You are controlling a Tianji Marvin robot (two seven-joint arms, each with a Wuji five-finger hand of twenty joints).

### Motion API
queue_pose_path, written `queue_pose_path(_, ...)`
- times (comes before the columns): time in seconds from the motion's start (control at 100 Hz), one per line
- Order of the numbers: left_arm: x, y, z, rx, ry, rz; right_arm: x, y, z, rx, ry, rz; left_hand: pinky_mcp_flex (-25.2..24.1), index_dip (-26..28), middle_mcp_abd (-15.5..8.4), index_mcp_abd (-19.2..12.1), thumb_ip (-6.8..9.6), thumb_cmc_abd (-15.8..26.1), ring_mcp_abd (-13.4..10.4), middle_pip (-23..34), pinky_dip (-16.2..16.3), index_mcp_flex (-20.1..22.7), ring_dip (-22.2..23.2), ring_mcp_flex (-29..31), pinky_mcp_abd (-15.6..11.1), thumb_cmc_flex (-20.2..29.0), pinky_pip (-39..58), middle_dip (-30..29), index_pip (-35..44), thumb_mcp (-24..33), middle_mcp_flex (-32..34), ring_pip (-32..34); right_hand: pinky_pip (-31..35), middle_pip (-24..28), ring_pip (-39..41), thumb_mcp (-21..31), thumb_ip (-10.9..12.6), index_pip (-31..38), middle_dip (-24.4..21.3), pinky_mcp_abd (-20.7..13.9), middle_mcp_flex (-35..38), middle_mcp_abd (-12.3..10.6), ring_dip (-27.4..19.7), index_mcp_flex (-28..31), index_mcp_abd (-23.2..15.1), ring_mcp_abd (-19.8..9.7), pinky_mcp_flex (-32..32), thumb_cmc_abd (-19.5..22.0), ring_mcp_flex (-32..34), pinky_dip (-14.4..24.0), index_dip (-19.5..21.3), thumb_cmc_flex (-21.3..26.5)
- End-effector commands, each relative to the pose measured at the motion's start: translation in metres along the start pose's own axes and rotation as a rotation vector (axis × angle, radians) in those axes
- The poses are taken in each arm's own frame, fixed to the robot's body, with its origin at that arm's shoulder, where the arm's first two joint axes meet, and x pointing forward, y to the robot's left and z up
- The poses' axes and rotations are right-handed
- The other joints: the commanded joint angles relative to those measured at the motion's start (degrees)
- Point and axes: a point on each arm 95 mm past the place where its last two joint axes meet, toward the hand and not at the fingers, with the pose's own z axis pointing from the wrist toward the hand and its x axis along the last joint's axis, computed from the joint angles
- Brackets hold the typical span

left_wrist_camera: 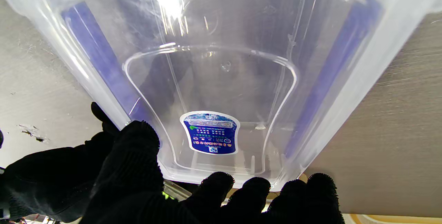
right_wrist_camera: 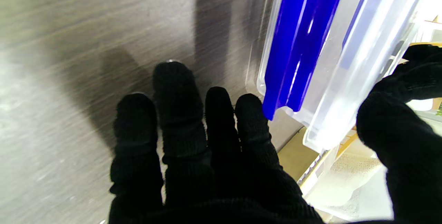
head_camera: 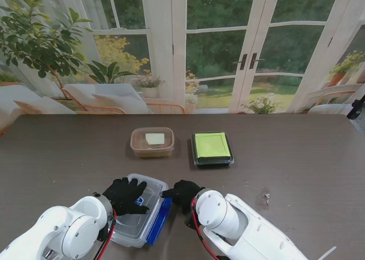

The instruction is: Pair container bodies with their lids

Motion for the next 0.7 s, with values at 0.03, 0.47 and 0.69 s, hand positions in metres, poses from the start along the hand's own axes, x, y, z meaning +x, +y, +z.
queue_pose_path(0.03, -0.002, 0.034, 0.004, -0.118, -0.006, -0.027, 0.014, -0.008, -0.005, 0.026, 0.031, 0.01, -0.5, 1.1, -5.7, 0.0, 1.36, 0.7, -2.1, 11.8, -0.3, 2.1, 1.8, 3.0, -1.6, -0.5, -1.9, 4.5, 1.4, -0.2, 7.7, 6.1, 0.0, 1.2, 0.2, 2.3, -1.3, 2.6, -0.8, 1.4, 1.6, -0.1, -0.5, 0.5, -2.8, 0.6, -2.1, -0.8, 2.2, -0.6, 1.1, 0.4)
queue_pose_path(0.47, -0.002, 0.038, 0.001, -0.117, -0.008, -0.043, 0.026, -0.011, -0.011, 0.012, 0.029, 0.004, -0.5, 1.3, -5.6, 0.0, 1.33, 0.9, -2.1, 11.8, -0.3, 2.5, 1.8, 3.2, -1.6, -0.5, -1.9, 4.5, 1.4, -0.3, 7.9, 6.1, 0.3, 0.9, -0.2, 2.5, -1.0, 1.9, -0.9, 2.2, 3.1, 0.1, -0.7, 2.3, -2.7, 1.0, -1.3, -0.1, 3.2, -1.1, 0.9, 0.0)
queue_pose_path(0.69, -0.002, 0.039, 0.0, -0.117, -0.009, -0.051, 0.03, -0.016, -0.012, 0.017, -0.004, -0.081, -0.5, 1.3, -5.7, 0.0, 1.31, 1.1, -2.0, 11.8, -0.3, 2.8, 1.8, 3.2, -1.6, -0.5, -1.9, 4.5, 1.5, -0.3, 8.1, 6.2, 0.7, 0.9, -0.3, 1.8, -1.1, 1.8, -1.0, 2.7, 5.0, 0.0, -0.9, 4.1, -3.1, 0.4, 0.6, -0.7, 5.4, -1.4, 0.9, -0.4)
